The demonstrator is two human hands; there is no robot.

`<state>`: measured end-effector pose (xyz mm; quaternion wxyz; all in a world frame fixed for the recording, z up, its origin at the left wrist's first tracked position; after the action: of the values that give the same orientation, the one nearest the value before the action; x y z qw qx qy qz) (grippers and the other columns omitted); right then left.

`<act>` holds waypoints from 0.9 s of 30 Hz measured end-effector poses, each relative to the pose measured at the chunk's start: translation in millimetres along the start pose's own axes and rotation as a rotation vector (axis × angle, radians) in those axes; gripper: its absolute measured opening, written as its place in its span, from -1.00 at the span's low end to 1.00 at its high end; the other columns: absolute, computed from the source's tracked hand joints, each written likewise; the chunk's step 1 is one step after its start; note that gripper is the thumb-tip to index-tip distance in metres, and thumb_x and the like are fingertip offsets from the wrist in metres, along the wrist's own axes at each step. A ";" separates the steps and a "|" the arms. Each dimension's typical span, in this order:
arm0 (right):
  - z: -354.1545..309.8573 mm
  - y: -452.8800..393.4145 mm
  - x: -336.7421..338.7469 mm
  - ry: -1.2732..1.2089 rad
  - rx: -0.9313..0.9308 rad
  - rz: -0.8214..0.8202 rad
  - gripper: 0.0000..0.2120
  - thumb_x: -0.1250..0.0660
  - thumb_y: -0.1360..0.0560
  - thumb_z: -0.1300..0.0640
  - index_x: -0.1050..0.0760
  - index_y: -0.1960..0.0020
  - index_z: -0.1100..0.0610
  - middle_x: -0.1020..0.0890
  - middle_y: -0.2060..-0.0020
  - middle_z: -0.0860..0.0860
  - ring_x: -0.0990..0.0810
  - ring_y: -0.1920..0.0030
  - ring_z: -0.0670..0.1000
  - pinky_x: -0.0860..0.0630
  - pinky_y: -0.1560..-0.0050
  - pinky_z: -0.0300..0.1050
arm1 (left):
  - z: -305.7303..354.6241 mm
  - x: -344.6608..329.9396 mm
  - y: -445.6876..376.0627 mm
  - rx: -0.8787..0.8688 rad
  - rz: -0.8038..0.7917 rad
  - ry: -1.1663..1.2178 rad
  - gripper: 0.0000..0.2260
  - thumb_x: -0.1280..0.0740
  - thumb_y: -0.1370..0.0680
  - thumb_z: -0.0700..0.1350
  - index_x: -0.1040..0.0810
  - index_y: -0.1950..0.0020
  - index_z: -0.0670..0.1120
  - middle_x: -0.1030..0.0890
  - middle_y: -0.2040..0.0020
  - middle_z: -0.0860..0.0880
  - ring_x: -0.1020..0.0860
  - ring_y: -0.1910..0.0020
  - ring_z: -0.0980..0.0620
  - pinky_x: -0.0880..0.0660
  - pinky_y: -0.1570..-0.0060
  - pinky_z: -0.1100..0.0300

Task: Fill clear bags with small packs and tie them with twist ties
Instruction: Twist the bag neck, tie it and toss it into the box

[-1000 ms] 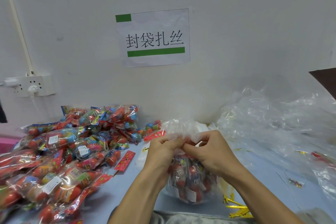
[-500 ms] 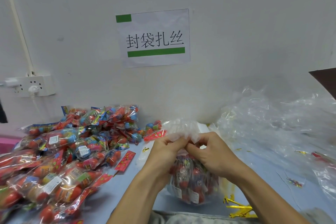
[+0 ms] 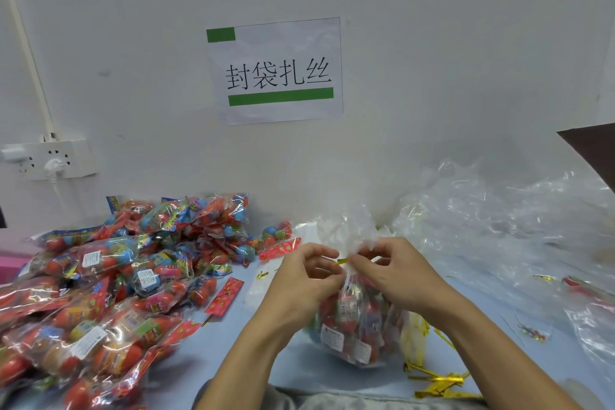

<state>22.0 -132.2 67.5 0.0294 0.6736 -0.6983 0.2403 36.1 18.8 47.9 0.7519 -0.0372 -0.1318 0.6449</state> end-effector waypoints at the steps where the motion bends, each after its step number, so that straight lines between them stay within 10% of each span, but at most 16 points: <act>1: -0.4 0.4 -2.5 -0.022 -0.010 -0.005 -0.77 -0.36 -0.57 0.15 -0.64 0.25 0.11 -0.59 0.45 -0.10 -0.49 0.46 -0.12 -0.42 0.44 -0.25 | 2.1 -1.4 0.6 -0.023 0.005 -0.021 -0.77 -0.47 -0.46 -0.34 -0.61 -0.05 -0.09 -0.67 0.23 0.02 -0.63 0.21 0.16 -0.54 0.20 0.30; 14: 5.9 -0.9 -6.6 -0.092 -0.051 0.012 -0.76 -0.37 -0.56 0.14 -0.63 0.26 0.15 -0.54 0.43 -0.05 -0.46 0.41 -0.11 -0.44 0.39 -0.28 | 11.5 6.2 3.8 -0.104 0.048 -0.062 -0.82 -0.36 -0.51 -0.33 -0.54 -0.02 -0.08 -0.72 0.19 -0.04 -0.68 0.14 0.07 -0.53 0.17 0.27; 27: 7.3 -0.5 -9.7 -0.078 -0.088 -0.010 -0.72 -0.34 -0.56 0.09 -0.68 0.29 0.05 -0.54 0.48 -0.13 -0.45 0.47 -0.20 -0.34 0.47 -0.38 | 44.0 -2.6 13.1 -0.545 0.165 -0.626 -0.87 -0.41 -0.52 -0.31 -0.67 0.05 -0.08 -0.67 0.08 0.03 -0.54 0.25 0.16 -0.45 0.25 0.44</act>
<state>25.4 -126.0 57.7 0.0328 0.6839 -0.7055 0.1828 12.4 13.3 86.9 0.5839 -0.0477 -0.5162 0.6248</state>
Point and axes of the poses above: each hand's wrist, its own y-axis away from the middle knuckle, its own x-axis out of the back of the hand, z = x × y, the point moved 8 cm from there along -y, towards the middle knuckle
